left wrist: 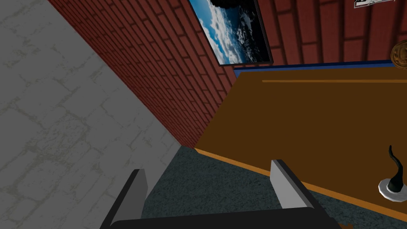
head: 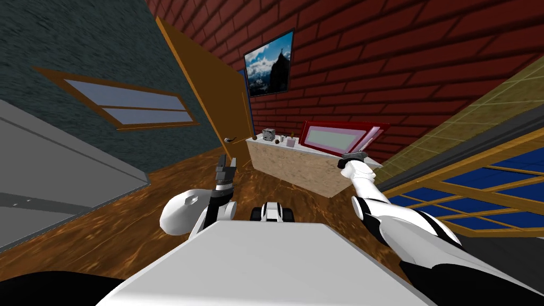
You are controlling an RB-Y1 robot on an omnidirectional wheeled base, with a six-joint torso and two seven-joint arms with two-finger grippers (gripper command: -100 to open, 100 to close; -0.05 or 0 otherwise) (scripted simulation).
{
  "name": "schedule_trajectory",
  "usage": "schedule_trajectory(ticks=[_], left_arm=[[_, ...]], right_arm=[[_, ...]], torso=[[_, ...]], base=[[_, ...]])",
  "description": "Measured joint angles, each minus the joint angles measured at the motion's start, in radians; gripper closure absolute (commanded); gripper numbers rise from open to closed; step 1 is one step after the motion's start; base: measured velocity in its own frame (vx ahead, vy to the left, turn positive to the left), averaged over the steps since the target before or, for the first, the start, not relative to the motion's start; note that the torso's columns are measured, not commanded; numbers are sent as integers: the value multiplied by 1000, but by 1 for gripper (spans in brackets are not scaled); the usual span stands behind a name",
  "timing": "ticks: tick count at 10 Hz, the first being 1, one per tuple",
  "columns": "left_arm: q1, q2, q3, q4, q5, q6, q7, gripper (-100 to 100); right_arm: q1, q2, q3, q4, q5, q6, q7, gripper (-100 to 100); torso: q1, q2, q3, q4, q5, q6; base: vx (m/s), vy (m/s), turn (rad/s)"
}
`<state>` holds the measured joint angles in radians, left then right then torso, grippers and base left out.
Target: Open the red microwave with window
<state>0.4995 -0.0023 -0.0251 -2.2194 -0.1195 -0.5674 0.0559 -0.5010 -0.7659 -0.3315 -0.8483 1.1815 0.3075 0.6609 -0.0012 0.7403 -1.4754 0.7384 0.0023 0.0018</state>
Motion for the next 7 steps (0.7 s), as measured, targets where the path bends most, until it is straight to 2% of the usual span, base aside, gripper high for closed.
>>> schedule_trajectory(ticks=[1, 3, 4, 7], left_arm=[[0, 0, 0, 0, 0, 0, 0, 0], [0, 0, 0, 0, 0, 0, 0, 0], [0, 0, 0, 0, 0, 0, 0, 0], [0, 0, 0, 0, 0, 0, 0, 0]], right_arm=[[1, 1, -1, 0, -5, 3, 3, 100], [-4, -2, -19, 15, 18, 34, -4, 100], [14, 1, -32, -11, -16, 55, 30, 100], [-3, -4, -48, 23, 19, 97, 24, 100]], torso=[[-4, -1, 0, 0, -1, -2], [6, -2, 0, -1, 0, 2], [5, -1, 0, 0, 0, 0], [4, -3, -1, -1, 0, -1]], base=[[34, 153, -51], [58, 229, -81], [31, 168, -52], [44, 199, -55]])
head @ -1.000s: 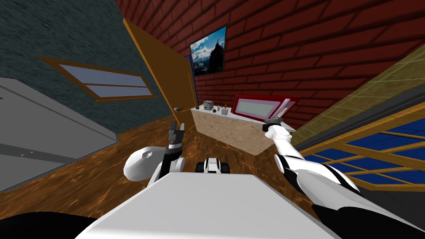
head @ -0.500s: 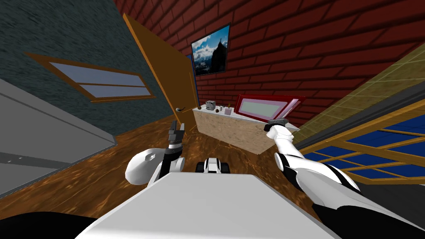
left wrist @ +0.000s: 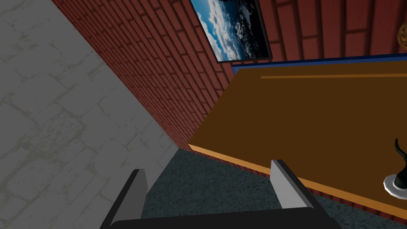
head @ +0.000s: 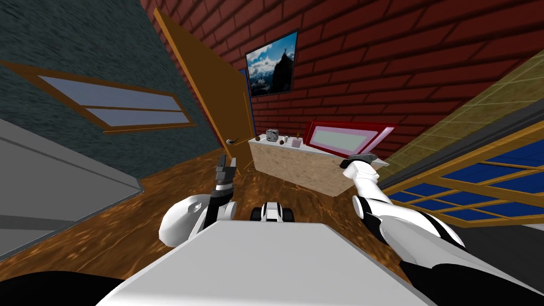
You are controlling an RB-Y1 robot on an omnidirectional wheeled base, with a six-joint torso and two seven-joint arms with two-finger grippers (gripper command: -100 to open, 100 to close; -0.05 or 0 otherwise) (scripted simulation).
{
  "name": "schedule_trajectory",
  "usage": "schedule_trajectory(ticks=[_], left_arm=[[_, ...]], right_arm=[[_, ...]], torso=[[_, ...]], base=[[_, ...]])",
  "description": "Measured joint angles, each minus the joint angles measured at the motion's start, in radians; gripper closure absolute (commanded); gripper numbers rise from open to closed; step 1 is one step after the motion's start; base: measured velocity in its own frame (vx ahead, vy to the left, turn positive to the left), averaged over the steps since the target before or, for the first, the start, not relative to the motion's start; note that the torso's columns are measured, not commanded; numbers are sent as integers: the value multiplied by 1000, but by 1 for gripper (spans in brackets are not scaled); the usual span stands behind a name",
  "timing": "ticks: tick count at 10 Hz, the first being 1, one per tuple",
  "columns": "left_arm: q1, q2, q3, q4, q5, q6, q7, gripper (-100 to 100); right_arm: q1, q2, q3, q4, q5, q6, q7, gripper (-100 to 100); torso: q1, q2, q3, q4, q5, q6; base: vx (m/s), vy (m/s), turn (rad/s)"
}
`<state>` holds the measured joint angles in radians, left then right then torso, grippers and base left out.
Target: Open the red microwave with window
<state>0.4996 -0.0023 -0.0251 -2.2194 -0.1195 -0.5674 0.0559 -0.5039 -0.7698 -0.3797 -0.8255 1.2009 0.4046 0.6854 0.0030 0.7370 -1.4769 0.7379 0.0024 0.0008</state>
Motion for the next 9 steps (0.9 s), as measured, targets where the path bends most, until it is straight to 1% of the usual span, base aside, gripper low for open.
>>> schedule_trajectory(ticks=[1, 2, 3, 4, 6, 7, 8, 9], left_arm=[[0, 0, 0, 0, 0, 0, 0, 0], [0, 0, 0, 0, 0, 0, 0, 0], [0, 0, 0, 0, 0, 0, 0, 0], [0, 0, 0, 0, 0, 0, 0, 0], [0, 0, 0, 0, 0, 0, 0, 0], [0, 0, 0, 0, 0, 0, 0, 0], [0, 0, 0, 0, 0, 0, 0, 0], [0, 0, 0, 0, 0, 0, 0, 0]], right_arm=[[19, 3, -21, -32, -38, 23, 42, 100], [18, 2, -25, -23, -25, 36, 42, 100], [11, 0, -23, -6, -6, 38, 20, 100], [1, -8, -32, 10, 11, 52, 12, 100], [6, -6, -48, 12, 20, 86, 16, 100], [5, -8, -58, 16, 24, 105, 21, 100], [6, -7, -61, 18, 23, 110, 22, 100], [18, 3, -82, -12, 11, 135, 50, 100]], torso=[[2, 1, 1, 1, 1, 1], [-2, 2, 1, 1, 1, -1], [-6, 2, 1, 0, 0, -2], [1, 1, 1, 0, 0, 3], [0, 3, 1, 1, 1, 2], [1, 3, 1, 1, 1, 3], [-5, 4, 2, 1, 0, -1], [0, 1, 1, 0, -1, 2]], base=[[38, 176, -54], [8, 67, -7], [32, 188, -43], [45, 214, -77], [59, 202, -61], [29, 106, -34], [92, 188, -51], [118, 231, -66]])
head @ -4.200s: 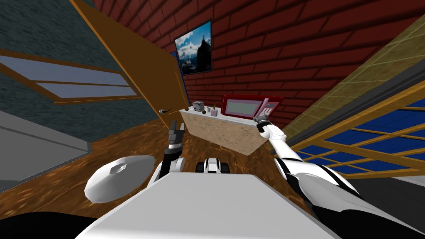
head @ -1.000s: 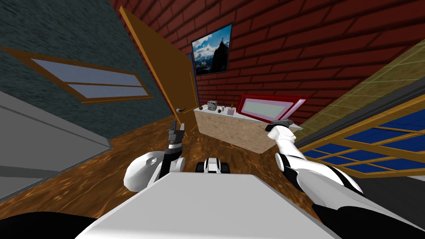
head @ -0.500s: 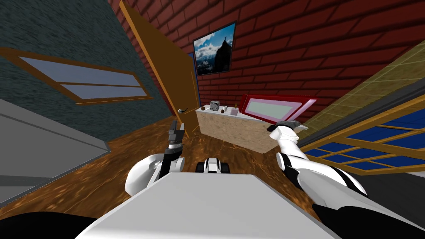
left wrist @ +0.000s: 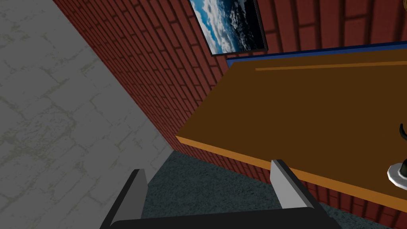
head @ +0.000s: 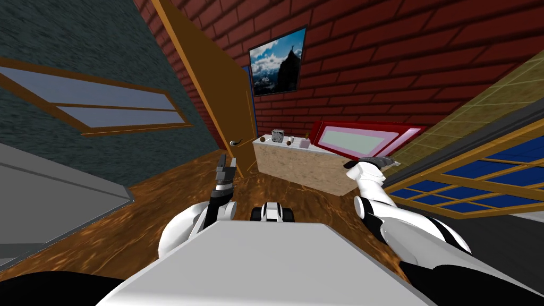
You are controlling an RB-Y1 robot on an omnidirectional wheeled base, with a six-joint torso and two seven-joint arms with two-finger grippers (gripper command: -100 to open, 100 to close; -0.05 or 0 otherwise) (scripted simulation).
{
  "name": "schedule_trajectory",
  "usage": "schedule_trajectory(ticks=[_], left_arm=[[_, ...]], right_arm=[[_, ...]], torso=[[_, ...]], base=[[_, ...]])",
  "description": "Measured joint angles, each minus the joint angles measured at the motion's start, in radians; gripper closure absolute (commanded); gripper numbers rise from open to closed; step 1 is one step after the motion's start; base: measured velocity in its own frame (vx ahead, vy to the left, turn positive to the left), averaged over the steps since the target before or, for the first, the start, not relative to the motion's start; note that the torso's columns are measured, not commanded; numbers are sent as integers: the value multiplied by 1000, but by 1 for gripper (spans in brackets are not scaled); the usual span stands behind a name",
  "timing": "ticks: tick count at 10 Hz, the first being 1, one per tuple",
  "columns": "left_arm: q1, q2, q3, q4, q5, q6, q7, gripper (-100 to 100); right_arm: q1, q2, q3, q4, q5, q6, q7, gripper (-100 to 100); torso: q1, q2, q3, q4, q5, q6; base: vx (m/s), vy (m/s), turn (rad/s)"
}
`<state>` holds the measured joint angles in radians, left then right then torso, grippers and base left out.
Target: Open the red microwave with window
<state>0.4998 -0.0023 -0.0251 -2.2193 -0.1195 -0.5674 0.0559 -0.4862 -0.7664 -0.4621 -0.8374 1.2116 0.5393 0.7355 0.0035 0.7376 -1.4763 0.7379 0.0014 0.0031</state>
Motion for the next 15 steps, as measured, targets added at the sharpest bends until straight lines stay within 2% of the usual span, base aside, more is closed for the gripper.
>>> schedule_trajectory(ticks=[3, 4, 5, 6, 7, 9, 10, 11, 12, 15], left_arm=[[0, 0, 0, 0, 0, 0, 0, 0], [0, 0, 0, 0, 0, 0, 0, 0], [0, 0, 0, 0, 0, 0, 0, 0], [0, 0, 0, 0, 0, 0, 0, 0], [0, 0, 0, 0, 0, 0, 0, 0], [0, 0, 0, 0, 0, 0, 0, 0], [0, 0, 0, 0, 0, 0, 0, 0], [0, 0, 0, 0, 0, 0, 0, 0], [0, 0, 0, 0, 0, 0, 0, 0], [0, 0, 0, 0, 0, 0, 0, 0]], right_arm=[[-14, -12, -21, 51, 50, 54, -30, 100], [-7, -10, -37, 41, 55, 80, -22, 100], [-22, -17, -37, 79, 85, 104, -44, 100], [-11, -9, -52, 56, 76, 122, -28, 100], [-16, -12, -60, 58, 81, 138, -15, 100], [-2, -4, -92, 34, 86, 185, 11, 100], [-16, -12, -96, 63, 107, 209, -2, -100], [-32, -21, -98, 82, 112, 212, -2, -100], [-38, -23, -102, 77, 105, 207, 13, -100], [-66, -38, -122, 71, 85, 200, 73, -100]], torso=[[0, -1, -1, 0, 2, -3], [2, 0, -1, 0, 2, -3], [0, -1, -2, -1, 2, -3], [-5, 0, -1, 0, 1, -5], [-3, 1, 0, 0, 0, -5], [1, 0, -1, -1, 1, -1], [1, 0, -1, -1, 1, -1], [-7, 4, 2, 1, -1, -3], [-14, 7, 4, 2, -4, -3], [-2, 0, 0, 0, -1, -3]], base=[[99, 218, -56], [119, 251, -70], [84, 157, -42], [58, 158, -30], [90, 202, -30], [129, 246, -63], [41, 125, -1], [-28, -8, 49], [-48, -50, 20], [-38, -24, 25]])
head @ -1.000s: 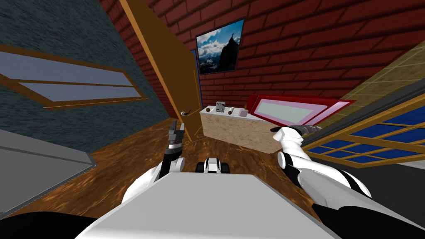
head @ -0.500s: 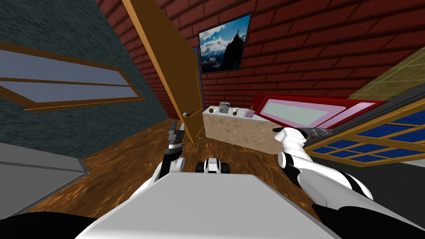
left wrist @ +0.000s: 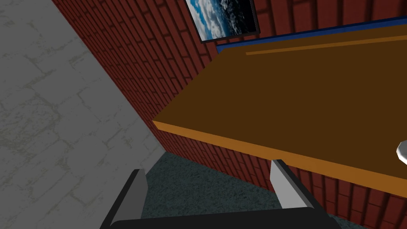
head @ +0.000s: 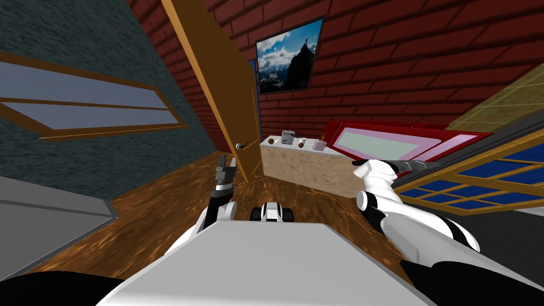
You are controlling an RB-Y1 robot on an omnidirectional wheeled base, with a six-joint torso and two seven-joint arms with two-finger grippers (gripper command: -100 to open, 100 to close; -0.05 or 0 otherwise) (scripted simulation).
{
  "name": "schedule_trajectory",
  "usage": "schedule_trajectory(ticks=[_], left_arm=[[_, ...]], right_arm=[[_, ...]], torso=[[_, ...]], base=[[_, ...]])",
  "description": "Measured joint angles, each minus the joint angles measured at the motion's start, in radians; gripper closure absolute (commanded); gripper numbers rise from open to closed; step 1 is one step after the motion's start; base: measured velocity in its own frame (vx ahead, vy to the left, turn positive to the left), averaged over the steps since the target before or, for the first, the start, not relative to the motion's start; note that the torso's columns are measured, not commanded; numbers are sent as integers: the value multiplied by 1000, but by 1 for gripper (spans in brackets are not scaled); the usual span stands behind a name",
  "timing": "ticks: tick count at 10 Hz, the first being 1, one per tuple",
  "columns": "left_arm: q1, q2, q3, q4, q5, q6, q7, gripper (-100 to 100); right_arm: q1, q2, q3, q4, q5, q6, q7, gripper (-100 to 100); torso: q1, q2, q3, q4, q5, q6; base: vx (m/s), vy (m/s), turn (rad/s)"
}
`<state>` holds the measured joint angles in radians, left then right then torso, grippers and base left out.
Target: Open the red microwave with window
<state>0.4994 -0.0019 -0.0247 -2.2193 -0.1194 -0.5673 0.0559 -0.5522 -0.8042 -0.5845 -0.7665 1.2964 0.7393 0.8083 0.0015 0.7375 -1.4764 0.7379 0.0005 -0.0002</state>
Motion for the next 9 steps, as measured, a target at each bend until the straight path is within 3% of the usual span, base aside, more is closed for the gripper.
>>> schedule_trajectory(ticks=[1, 3, 4, 9], left_arm=[[0, 0, 0, 0, 0, 0, 0, 0], [0, 0, 0, 0, 0, 0, 0, 0], [0, 0, 0, 0, 0, 0, 0, 0], [0, 0, 0, 0, 0, 0, 0, 0]], right_arm=[[-23, -15, -2, 23, 1, -5, 13, -100], [-46, -25, -18, 17, -15, -9, 58, -100], [-48, -26, -19, 17, -16, -9, 65, 0], [-47, -26, -19, 17, -16, -9, 64, 0]], torso=[[2, -1, -1, 0, 1, 0], [0, 0, 0, 0, 0, 0], [-2, 0, 0, 0, -1, 0], [-1, 1, 0, 0, 0, 0]], base=[[-25, 2, 20], [-20, 4, 21], [0, 0, 0], [0, 0, 0]])
